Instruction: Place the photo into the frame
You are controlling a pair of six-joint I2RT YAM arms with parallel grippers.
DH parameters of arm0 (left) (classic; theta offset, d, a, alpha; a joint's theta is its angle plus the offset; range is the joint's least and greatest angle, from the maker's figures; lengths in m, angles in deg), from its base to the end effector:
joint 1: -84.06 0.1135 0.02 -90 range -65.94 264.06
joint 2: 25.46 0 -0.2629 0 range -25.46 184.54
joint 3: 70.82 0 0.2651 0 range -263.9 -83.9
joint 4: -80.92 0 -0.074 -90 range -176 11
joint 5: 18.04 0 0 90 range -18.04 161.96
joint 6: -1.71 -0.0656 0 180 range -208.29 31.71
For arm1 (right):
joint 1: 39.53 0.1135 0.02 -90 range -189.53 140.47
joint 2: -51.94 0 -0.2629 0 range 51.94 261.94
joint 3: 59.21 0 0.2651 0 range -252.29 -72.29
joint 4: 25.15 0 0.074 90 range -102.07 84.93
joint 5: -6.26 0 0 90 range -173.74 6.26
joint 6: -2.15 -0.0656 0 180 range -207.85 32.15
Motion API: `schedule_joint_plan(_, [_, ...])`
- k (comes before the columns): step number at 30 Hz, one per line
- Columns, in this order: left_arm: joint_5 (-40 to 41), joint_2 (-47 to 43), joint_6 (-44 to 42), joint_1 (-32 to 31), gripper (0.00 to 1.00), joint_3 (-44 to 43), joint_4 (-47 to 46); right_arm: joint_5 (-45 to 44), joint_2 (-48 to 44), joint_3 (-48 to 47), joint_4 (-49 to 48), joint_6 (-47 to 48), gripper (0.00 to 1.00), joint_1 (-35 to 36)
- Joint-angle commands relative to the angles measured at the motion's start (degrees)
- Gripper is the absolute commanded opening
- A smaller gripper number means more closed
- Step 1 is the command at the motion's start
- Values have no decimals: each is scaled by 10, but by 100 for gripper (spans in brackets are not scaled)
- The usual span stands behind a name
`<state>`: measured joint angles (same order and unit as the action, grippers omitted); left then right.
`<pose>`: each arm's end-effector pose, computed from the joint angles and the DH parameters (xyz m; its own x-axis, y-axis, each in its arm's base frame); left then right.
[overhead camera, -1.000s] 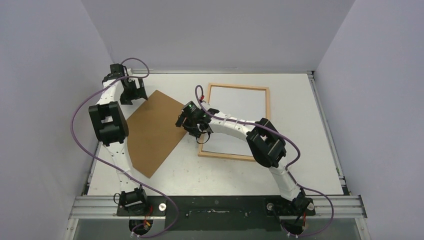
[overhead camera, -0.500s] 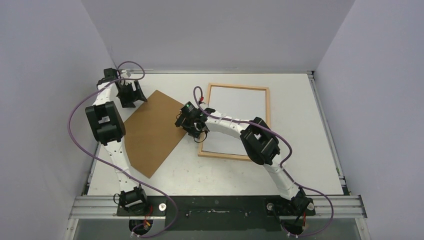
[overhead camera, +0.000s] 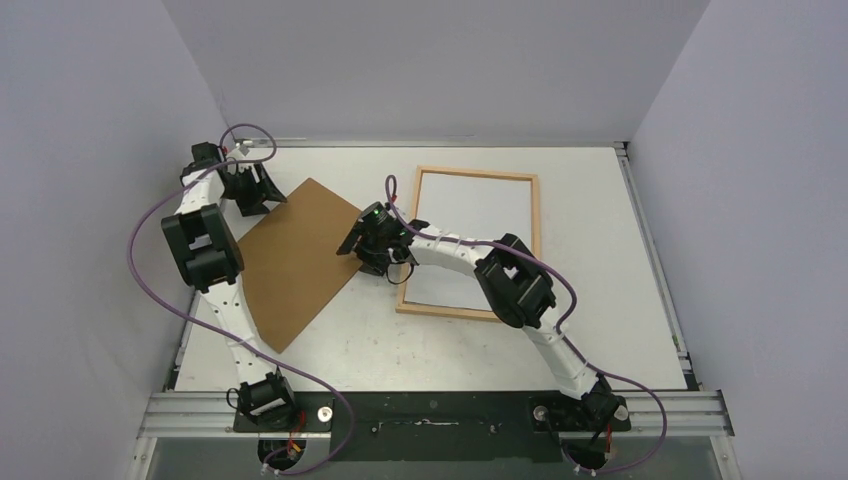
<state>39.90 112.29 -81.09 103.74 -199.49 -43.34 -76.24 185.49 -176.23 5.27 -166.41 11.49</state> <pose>0.5122 0.1462 0.1311 -0.8363 -0.4119 -0.3619 -0.1790 0.8290 -0.5299 0.3394 0.4331 0.1270 -0.9015 0.4307 -0.0419 0.2866 0.6667 0.6880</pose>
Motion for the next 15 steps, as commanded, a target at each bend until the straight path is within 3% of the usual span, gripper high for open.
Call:
schedule_joint_plan(1, [-89, -2, 28, -14, 59, 18, 52, 19, -6, 4, -144, 14, 66, 5])
schedule_joint_plan(15, [-110, -44, 73, -14, 57, 51, 22, -17, -96, 65, -186, 76, 64, -4])
